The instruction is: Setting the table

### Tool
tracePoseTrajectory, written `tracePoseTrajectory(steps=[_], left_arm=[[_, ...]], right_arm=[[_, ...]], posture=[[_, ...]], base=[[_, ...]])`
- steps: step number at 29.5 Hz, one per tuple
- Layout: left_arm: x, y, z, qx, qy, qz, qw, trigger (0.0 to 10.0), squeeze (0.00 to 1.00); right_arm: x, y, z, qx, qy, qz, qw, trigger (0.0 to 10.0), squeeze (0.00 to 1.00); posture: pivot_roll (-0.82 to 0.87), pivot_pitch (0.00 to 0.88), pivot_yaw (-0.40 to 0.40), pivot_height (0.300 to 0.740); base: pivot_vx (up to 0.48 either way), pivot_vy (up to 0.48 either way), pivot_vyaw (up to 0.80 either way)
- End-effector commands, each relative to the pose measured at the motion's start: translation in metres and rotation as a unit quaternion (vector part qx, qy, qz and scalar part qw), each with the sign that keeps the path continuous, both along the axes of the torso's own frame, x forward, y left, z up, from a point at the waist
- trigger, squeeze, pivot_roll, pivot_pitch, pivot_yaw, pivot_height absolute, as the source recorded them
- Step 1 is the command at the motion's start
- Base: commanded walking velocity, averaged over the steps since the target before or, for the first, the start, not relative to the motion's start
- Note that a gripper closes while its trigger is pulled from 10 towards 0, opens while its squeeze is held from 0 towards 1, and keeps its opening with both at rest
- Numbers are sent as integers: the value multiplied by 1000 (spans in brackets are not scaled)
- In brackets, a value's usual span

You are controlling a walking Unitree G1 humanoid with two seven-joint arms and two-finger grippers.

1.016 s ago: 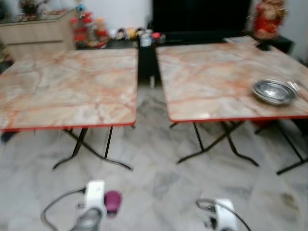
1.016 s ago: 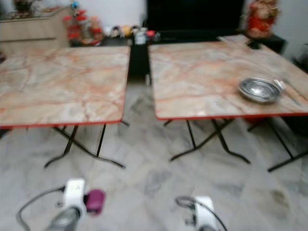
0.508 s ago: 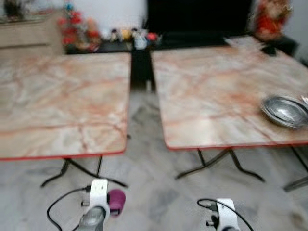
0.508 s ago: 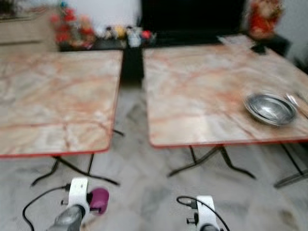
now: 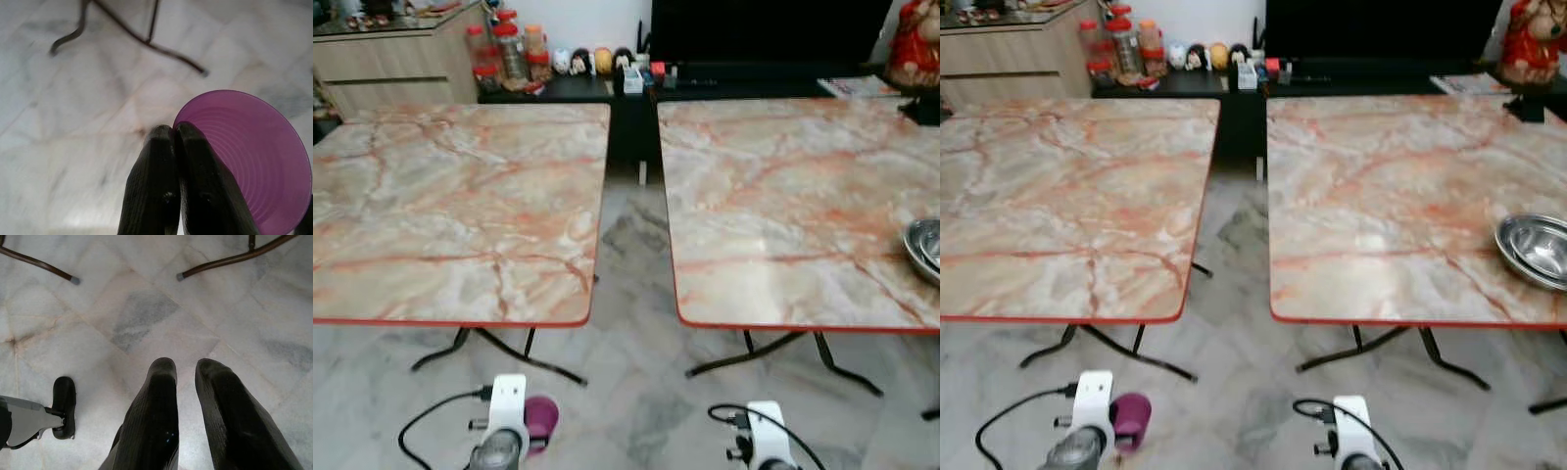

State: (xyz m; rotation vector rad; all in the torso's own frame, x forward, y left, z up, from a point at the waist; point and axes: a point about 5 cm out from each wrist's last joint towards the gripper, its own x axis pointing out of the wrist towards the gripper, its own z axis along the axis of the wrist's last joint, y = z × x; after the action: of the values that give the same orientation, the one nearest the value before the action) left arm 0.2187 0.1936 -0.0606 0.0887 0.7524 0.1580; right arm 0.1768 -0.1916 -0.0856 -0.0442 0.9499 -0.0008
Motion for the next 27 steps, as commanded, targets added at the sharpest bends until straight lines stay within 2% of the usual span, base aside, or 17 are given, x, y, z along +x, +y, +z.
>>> tracePoseTrajectory(steps=[1, 7, 19, 27], left_arm=[[-7, 1, -4, 9, 16, -2, 1000, 10000, 0], [-9, 3, -5, 14, 19, -10, 1000, 10000, 0], [-1, 1, 0, 8, 0, -18, 1000, 10000, 0], [0, 0, 0, 6, -2, -19, 1000, 10000, 0]], right_arm=[[2, -3, 1, -1, -3, -8, 1000, 10000, 0], [2, -1, 1, 1, -4, -3, 1000, 10000, 0], [1, 0, 0, 3, -5, -23, 1000, 10000, 0], [1, 0, 0, -4, -6, -14, 1000, 10000, 0]], posture=[[-39, 0, 4, 740], [-44, 0, 9, 740], [-53, 0, 20, 740], [-59, 0, 23, 740]], base=[[0, -326, 0], [250, -324, 0], [264, -334, 0], [292, -340, 0]])
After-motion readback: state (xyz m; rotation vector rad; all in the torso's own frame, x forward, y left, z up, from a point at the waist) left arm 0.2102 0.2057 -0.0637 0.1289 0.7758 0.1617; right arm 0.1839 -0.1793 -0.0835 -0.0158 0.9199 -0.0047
